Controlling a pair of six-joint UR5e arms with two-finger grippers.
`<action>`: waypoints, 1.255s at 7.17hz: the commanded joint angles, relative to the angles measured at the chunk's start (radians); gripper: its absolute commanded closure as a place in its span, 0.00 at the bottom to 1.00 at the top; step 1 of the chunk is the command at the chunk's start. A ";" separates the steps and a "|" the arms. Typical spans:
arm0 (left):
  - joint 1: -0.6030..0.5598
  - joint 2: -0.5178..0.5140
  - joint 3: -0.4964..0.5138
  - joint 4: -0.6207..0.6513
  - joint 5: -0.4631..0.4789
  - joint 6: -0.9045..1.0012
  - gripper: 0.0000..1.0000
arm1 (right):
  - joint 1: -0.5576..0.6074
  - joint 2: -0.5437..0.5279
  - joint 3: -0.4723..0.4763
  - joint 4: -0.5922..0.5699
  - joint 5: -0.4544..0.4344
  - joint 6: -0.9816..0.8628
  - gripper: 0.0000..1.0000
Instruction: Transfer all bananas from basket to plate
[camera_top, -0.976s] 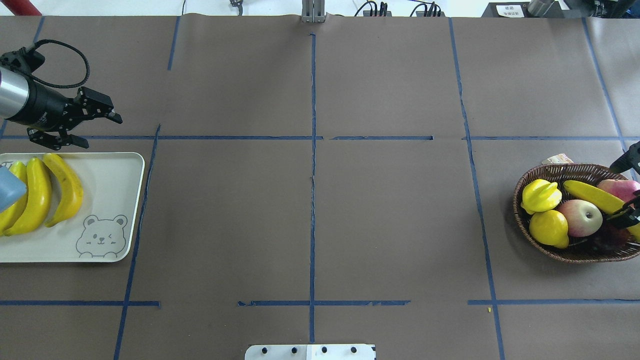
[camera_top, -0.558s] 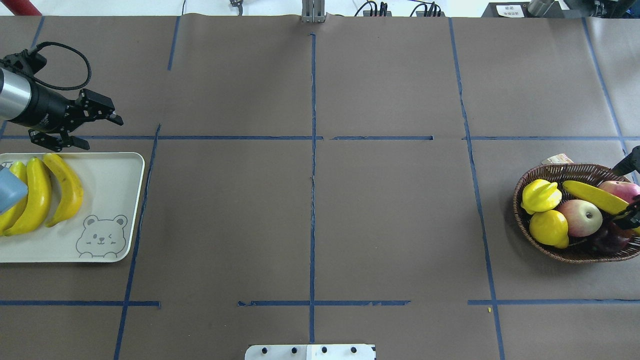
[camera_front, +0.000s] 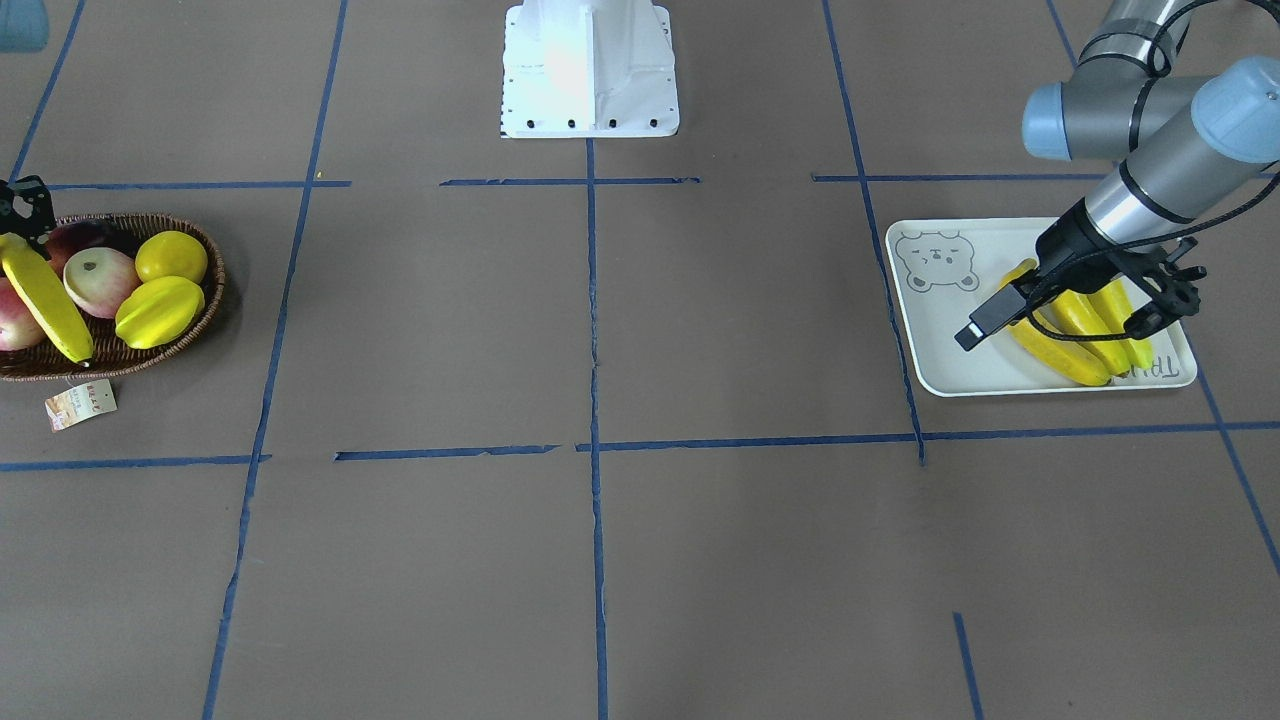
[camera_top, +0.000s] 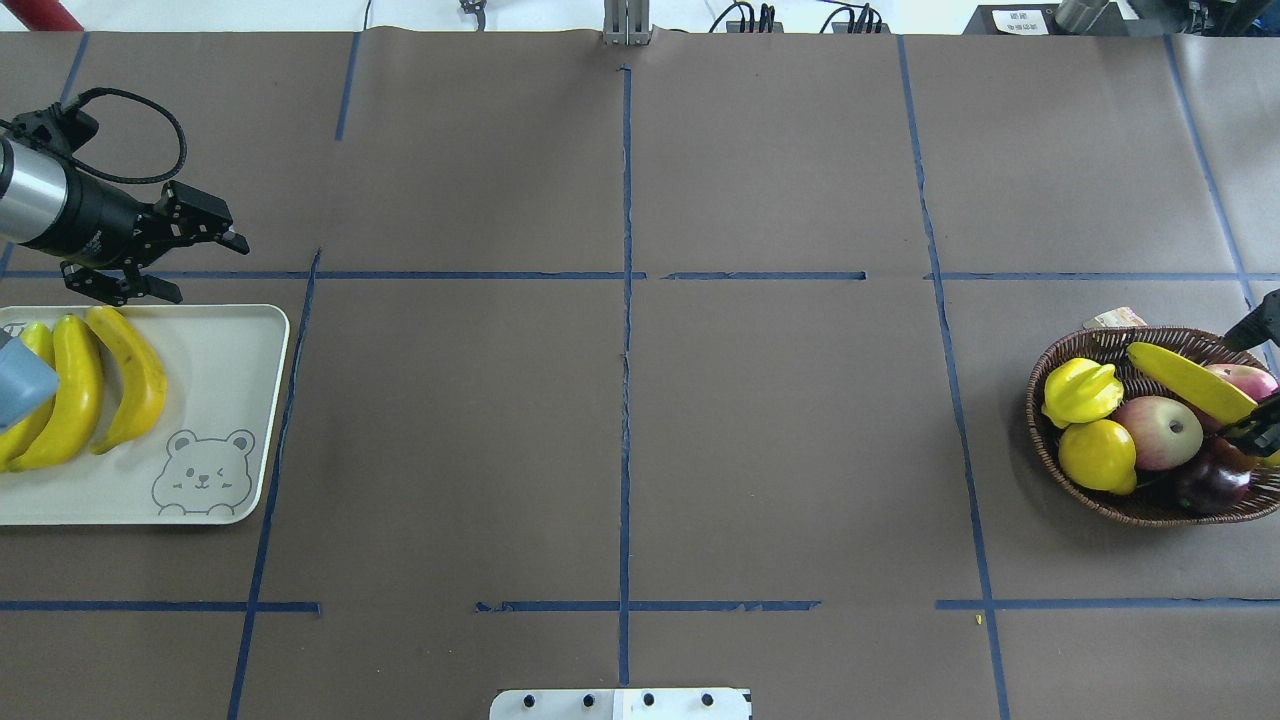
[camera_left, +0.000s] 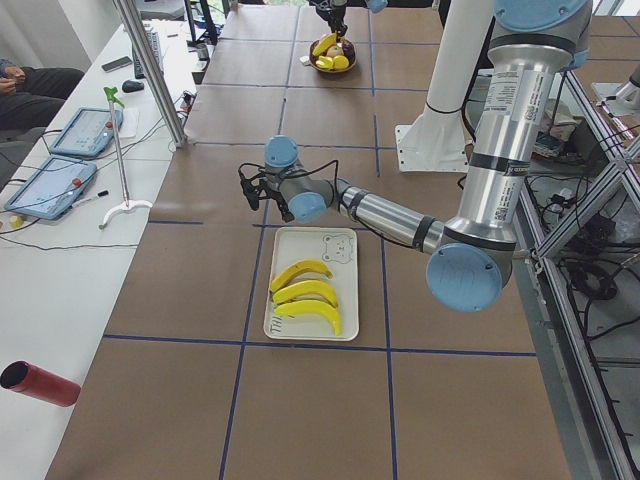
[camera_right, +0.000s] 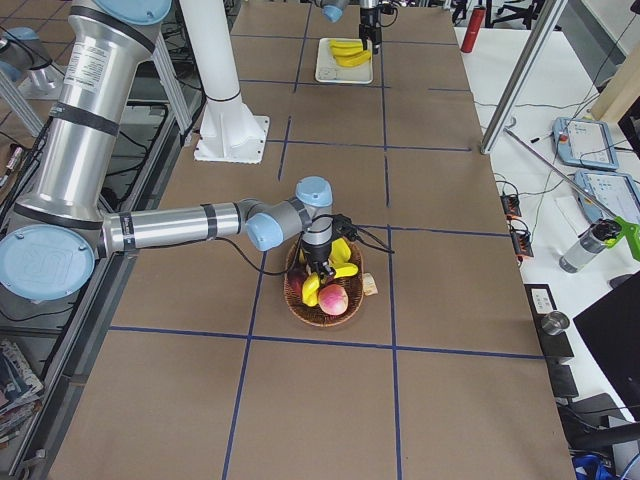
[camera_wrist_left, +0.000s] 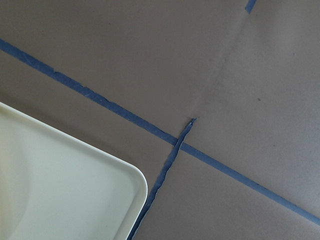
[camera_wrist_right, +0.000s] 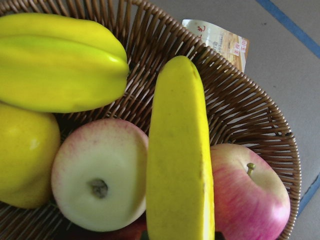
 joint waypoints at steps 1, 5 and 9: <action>0.000 -0.012 0.002 0.000 0.000 0.000 0.00 | 0.085 0.044 0.009 -0.033 0.098 0.000 0.99; 0.043 -0.096 0.004 0.000 0.000 -0.003 0.00 | 0.082 0.432 -0.018 -0.287 0.245 0.258 0.98; 0.129 -0.277 0.041 0.002 0.000 -0.191 0.00 | -0.064 0.709 -0.058 -0.267 0.278 0.702 0.97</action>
